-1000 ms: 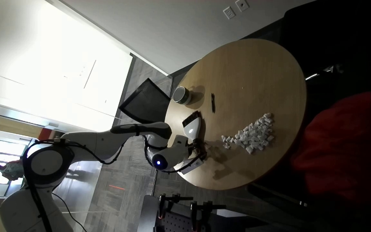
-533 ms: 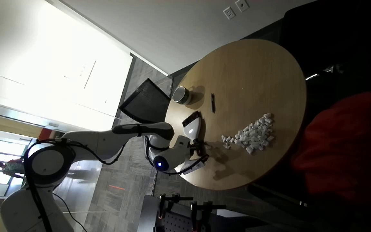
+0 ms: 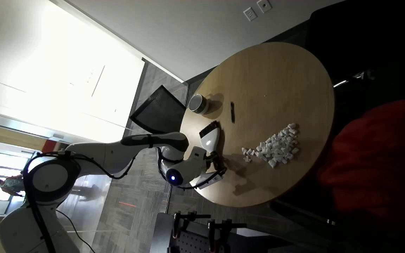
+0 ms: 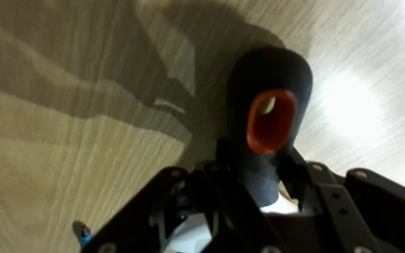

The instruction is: Sweep the white objects to the left

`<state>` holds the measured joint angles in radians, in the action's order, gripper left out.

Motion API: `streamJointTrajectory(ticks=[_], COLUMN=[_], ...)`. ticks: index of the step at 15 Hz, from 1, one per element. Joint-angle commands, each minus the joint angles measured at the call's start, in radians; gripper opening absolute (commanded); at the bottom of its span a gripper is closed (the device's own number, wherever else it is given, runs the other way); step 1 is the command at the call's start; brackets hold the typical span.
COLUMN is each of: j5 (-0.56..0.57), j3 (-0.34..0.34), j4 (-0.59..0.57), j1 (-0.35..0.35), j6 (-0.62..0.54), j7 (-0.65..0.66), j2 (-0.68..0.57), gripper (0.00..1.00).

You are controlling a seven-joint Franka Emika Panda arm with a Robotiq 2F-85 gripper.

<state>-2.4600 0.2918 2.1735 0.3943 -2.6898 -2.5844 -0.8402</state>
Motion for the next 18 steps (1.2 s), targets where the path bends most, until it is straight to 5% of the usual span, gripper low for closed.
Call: streamJointTrajectory(ticks=[1,11,14,15,18], j5=[-0.027,-0.135,-0.167,-0.146,-0.147], j3=[0.002,0.039,0.128,0.067,0.114], j4=[0.006,0.135,0.142,0.112,0.126], j1=[0.037,0.090,0.150,0.093,0.120], j6=[-0.102,-0.384,-0.458,-0.407,-0.426], j7=[0.017,0.058,0.077,0.046,0.060], j2=[0.033,0.311,0.344,0.287,0.313], gripper=[0.12,0.12,0.12,0.37,0.37])
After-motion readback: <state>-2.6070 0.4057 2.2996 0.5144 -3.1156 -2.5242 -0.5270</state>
